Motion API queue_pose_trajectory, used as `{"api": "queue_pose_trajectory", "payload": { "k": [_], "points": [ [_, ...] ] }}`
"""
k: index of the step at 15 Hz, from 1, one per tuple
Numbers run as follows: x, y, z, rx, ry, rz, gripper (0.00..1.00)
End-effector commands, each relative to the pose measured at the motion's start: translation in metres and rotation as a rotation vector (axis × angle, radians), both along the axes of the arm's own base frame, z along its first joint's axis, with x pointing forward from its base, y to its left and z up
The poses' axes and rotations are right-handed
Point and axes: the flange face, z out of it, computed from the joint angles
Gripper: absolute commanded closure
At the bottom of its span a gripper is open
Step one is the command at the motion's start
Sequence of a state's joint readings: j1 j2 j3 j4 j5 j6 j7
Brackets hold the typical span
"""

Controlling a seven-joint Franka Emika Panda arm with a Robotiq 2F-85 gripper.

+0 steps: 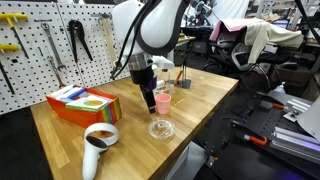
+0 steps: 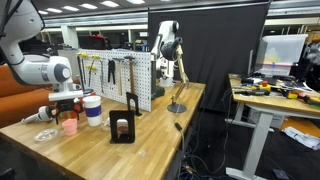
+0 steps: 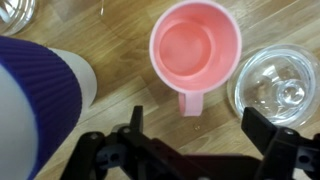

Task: Pour the contents of the pink cup into the white and blue cup

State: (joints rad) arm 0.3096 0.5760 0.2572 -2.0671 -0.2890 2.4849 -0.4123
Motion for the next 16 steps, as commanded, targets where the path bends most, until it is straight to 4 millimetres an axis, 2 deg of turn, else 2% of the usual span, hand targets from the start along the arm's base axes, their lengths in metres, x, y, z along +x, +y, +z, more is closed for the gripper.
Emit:
{"api": "queue_pose_trajectory", "payload": {
  "k": [1, 5, 13, 16],
  "points": [
    [0.001, 0.003, 0.002, 0.000, -0.003, 0.047, 0.00],
    [-0.007, 0.003, 0.005, 0.000, -0.002, 0.053, 0.00],
    [0.002, -0.032, 0.012, -0.016, -0.016, -0.015, 0.00],
    [0.002, -0.036, 0.008, -0.011, -0.001, -0.021, 0.00]
  ]
}}
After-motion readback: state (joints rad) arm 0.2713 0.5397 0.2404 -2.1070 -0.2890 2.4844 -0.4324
